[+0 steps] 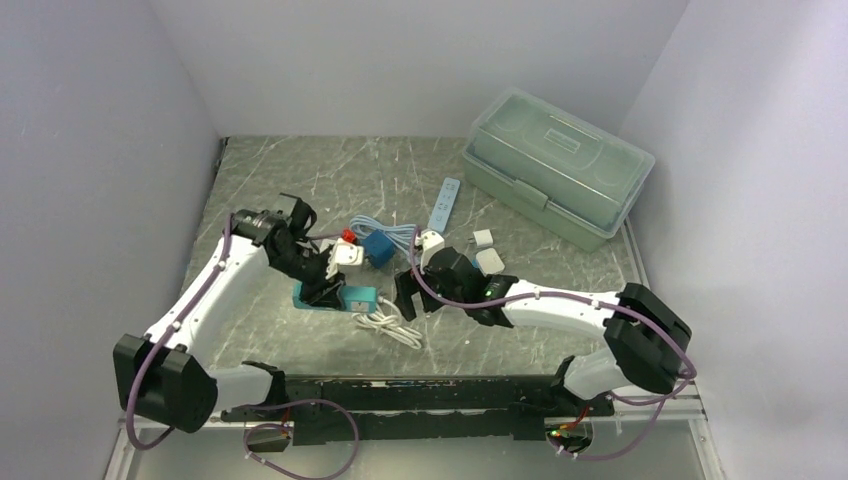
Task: Insert the plug
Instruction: Place the socket at the center of the board.
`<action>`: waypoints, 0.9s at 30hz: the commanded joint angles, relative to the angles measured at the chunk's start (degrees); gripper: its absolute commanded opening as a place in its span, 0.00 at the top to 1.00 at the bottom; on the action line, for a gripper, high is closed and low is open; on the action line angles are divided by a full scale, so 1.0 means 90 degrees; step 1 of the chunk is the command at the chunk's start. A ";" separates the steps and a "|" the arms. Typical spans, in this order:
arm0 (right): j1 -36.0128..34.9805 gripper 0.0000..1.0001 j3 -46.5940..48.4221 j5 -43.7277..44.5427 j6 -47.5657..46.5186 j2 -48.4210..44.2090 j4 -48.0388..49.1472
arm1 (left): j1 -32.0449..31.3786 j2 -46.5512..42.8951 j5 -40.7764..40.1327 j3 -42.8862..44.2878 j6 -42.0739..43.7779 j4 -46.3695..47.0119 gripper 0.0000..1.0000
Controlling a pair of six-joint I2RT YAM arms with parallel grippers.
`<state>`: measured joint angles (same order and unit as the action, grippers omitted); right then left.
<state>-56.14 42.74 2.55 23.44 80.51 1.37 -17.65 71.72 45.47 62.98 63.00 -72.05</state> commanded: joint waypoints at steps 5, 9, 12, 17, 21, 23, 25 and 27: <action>-0.0071 0.06 0.0414 -0.0234 0.0221 0.0772 0.0717 | 0.0013 -0.1495 0.0266 -0.0488 0.0649 -0.0242 1.00; -0.0076 0.10 0.1003 -0.0250 0.0204 0.1247 0.0664 | -0.0001 -0.1782 0.0210 -0.0436 0.0911 -0.0714 1.00; -0.0170 0.12 0.1460 -0.0254 0.0232 0.1622 0.0650 | 0.0003 -0.1948 0.0090 -0.0504 0.1079 -0.0835 1.00; -0.0533 0.13 0.1835 -0.0254 0.0303 0.2242 0.0742 | -0.0002 -0.2171 -0.0032 -0.0778 0.1015 -0.0636 1.00; -0.0749 0.16 0.1931 -0.0199 0.0330 0.2654 0.0657 | -0.0002 -0.2248 -0.0153 -0.0933 0.0902 -0.0562 1.00; -0.0813 0.20 0.1964 0.0035 0.0299 0.2820 0.0496 | -0.0002 -0.2286 -0.0173 -0.1002 0.0880 -0.0512 1.00; -0.0832 0.28 0.1941 0.0432 0.0286 0.2888 0.0250 | -0.0002 -0.2314 -0.0177 -0.1051 0.0839 -0.0446 1.00; -0.0833 0.44 0.1840 0.0902 0.0348 0.2782 0.0053 | 0.0006 -0.2290 -0.0236 -0.1111 0.0738 -0.0314 1.00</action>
<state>-63.88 58.74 2.98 25.89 106.39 5.69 -17.61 51.81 43.11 53.45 69.58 -76.97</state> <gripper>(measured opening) 0.668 0.385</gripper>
